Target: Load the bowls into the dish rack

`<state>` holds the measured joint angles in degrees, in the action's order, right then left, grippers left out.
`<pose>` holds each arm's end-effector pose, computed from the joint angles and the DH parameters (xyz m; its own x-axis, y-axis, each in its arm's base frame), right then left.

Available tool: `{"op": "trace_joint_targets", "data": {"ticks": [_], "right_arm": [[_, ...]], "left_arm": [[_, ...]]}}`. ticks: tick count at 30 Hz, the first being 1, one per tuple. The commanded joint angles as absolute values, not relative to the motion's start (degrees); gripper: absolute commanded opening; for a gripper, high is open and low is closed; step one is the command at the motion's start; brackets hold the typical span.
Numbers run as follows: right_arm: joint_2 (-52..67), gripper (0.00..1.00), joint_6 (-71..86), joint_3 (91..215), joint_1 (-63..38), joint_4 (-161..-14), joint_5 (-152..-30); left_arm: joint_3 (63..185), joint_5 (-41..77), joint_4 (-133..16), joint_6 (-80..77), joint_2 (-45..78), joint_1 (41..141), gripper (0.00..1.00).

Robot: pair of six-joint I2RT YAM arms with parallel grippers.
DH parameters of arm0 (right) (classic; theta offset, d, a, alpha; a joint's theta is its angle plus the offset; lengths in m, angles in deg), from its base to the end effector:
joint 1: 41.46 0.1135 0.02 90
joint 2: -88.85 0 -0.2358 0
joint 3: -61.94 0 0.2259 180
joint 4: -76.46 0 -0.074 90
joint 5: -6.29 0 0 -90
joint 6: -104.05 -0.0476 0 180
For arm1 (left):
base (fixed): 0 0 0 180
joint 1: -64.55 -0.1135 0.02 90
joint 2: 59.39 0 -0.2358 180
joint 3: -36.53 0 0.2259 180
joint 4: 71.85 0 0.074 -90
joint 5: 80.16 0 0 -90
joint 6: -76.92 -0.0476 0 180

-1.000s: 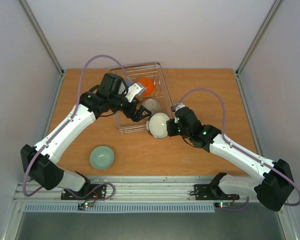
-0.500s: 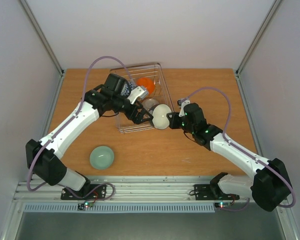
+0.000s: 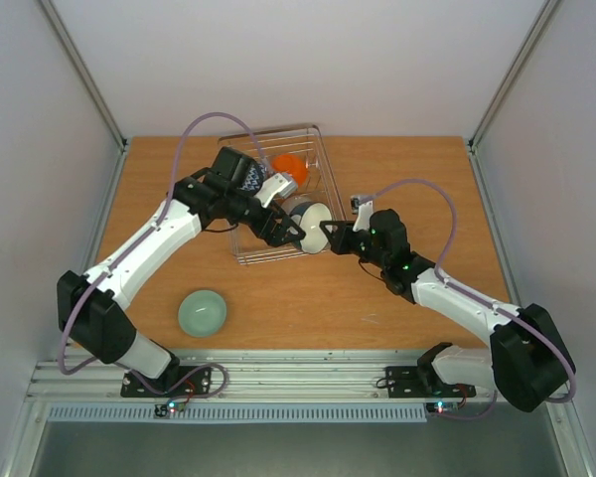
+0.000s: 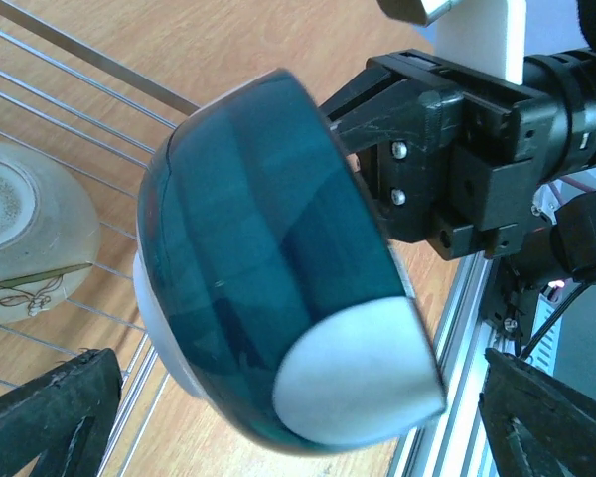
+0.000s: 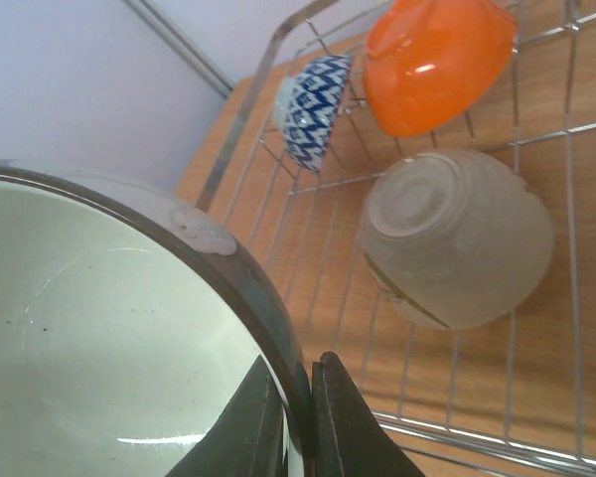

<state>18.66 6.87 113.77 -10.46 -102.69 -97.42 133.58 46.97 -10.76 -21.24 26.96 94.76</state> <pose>0.2239 0.1477 0.2246 -0.3663 -0.0785 -0.9272 -0.6515 0.7330 0.1954 0.2434 -0.1749 0.3045 -0.5549 0.4540 -0.6971 0.8208 0.4353 -0.3698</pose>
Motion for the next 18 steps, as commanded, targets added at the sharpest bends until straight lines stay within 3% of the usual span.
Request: {"op": "trace_joint_targets", "data": {"ticks": [1,9,13,18], "right_arm": [[18.5,0.01,4.4,113.8,-10.8,-115.3,-101.5],[18.3,0.01,4.4,112.8,-10.8,-119.0,-102.8],[17.3,0.01,4.4,112.8,-10.8,-120.4,-103.5],[15.9,0.01,4.0,112.7,-10.8,-122.6,-104.2]], "left_arm": [[134.8,47.6,-11.1,-21.4,28.3,94.5,0.98],[134.9,47.6,-11.1,-21.3,29.2,94.5,0.96],[134.9,48.4,-11.1,-21.4,29.5,94.5,0.86],[134.9,50.3,-10.9,-21.6,29.5,94.5,0.82]]}}
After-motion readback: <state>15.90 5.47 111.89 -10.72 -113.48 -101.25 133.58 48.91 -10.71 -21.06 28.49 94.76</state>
